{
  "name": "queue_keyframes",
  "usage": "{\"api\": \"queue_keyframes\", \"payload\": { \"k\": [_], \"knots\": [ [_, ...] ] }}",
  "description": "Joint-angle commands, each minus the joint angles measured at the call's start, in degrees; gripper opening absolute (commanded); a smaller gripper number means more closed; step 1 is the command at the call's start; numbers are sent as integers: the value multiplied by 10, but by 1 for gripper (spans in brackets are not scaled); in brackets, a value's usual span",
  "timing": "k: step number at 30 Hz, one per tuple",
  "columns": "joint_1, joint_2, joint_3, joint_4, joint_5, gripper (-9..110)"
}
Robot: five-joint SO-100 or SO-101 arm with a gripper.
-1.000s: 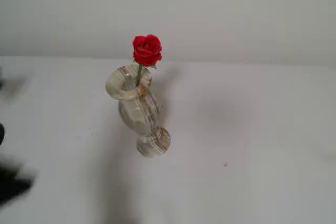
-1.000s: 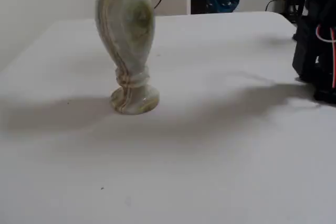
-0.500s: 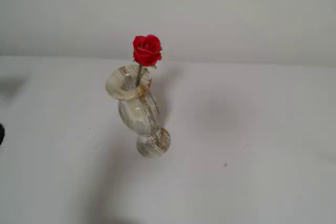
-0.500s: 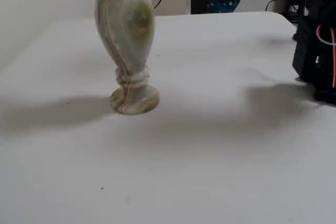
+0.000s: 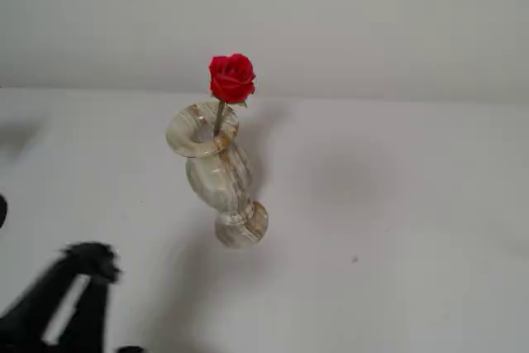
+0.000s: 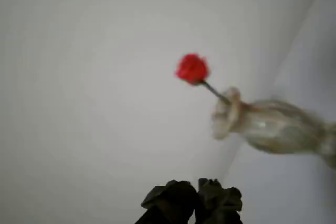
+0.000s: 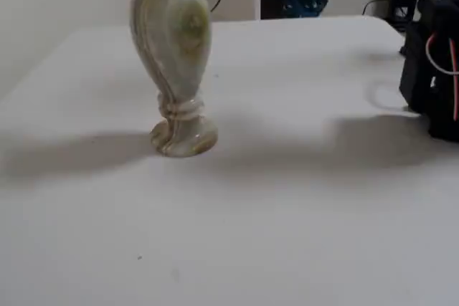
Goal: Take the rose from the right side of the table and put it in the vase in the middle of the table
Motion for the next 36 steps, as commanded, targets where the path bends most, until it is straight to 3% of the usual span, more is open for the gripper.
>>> {"api": "queue_keyframes", "payload": {
  "k": [1,11,36],
  "knots": [
    [14,11,103,-14,8,0],
    [27,11,291,42,-1,0],
    [53,11,541,-33,1,0]
  ]
}}
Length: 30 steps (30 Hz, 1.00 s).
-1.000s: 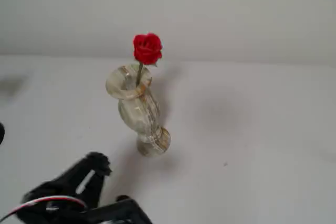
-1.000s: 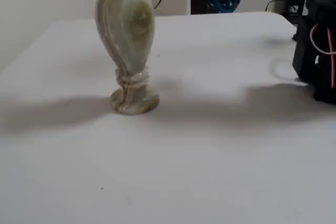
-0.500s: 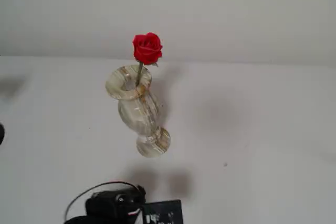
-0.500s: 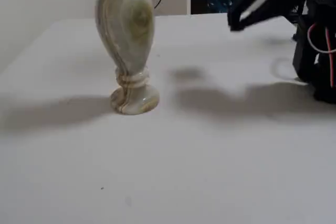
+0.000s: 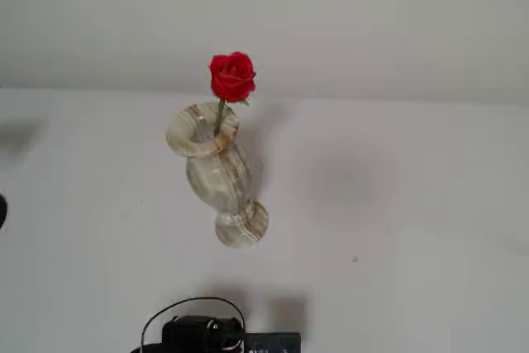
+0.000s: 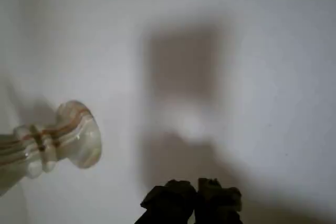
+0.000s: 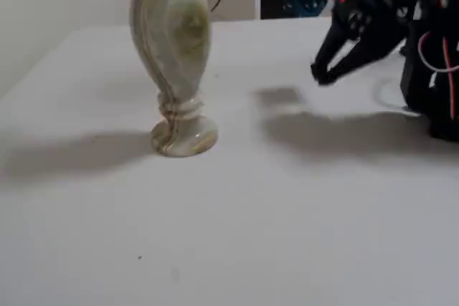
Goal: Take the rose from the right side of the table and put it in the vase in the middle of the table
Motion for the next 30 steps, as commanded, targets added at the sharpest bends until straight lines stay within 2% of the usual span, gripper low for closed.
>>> {"api": "queue_keyframes", "payload": {
  "k": [1,30],
  "knots": [
    [-13,8,2,-17,-3,0],
    [-26,8,2,-17,0,0]
  ]
}}
